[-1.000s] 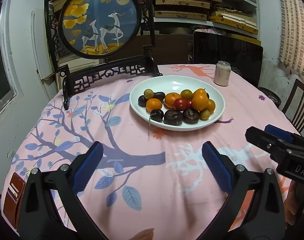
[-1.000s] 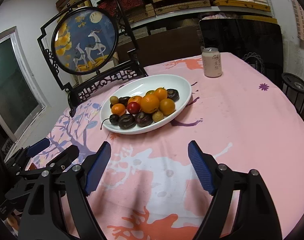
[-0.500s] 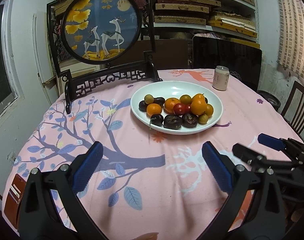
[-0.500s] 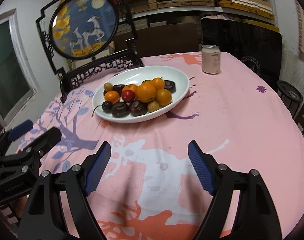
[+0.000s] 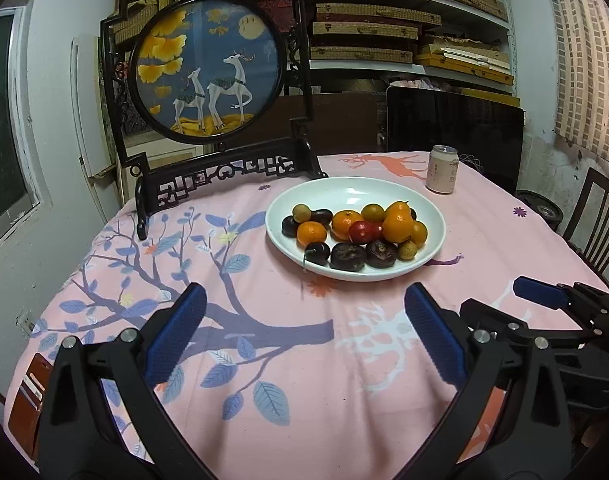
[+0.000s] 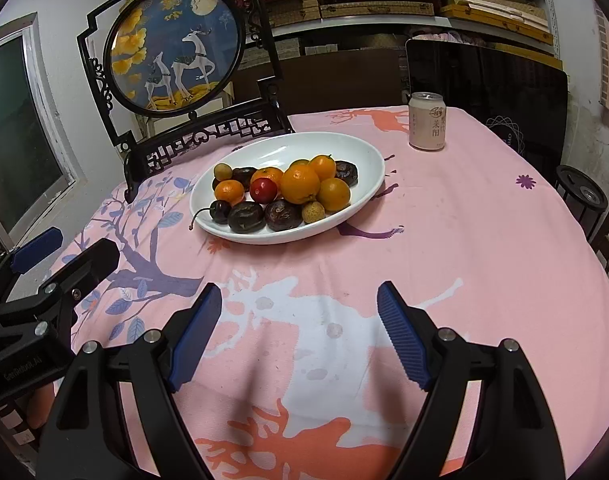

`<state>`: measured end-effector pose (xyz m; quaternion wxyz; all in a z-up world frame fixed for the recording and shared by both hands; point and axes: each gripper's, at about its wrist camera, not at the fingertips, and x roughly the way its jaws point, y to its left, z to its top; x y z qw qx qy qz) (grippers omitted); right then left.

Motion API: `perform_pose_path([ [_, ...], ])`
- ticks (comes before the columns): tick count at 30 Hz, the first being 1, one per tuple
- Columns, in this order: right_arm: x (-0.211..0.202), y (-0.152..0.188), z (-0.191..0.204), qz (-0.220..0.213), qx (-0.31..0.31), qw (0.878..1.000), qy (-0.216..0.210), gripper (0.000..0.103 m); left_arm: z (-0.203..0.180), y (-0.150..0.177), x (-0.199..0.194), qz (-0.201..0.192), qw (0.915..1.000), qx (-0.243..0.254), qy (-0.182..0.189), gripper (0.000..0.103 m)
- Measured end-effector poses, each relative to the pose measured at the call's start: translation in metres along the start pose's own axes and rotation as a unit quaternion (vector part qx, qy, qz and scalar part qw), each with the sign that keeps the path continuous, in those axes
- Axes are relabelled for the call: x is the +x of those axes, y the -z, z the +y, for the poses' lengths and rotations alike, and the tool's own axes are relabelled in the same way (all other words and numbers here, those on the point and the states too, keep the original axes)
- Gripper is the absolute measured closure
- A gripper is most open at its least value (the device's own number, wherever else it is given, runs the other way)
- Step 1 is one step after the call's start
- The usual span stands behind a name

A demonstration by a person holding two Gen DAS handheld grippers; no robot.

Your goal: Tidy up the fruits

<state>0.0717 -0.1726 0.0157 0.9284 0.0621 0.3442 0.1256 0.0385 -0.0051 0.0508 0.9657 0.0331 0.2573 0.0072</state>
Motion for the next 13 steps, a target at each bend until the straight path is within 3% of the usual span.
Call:
perform_pose_path([
  [13, 0.0000, -0.0008, -0.0015, 0.001, 0.004, 1.000, 0.000, 0.023, 0.0011, 0.0002, 0.0045, 0.016, 0.9998, -0.005, 0.012, 0.002],
])
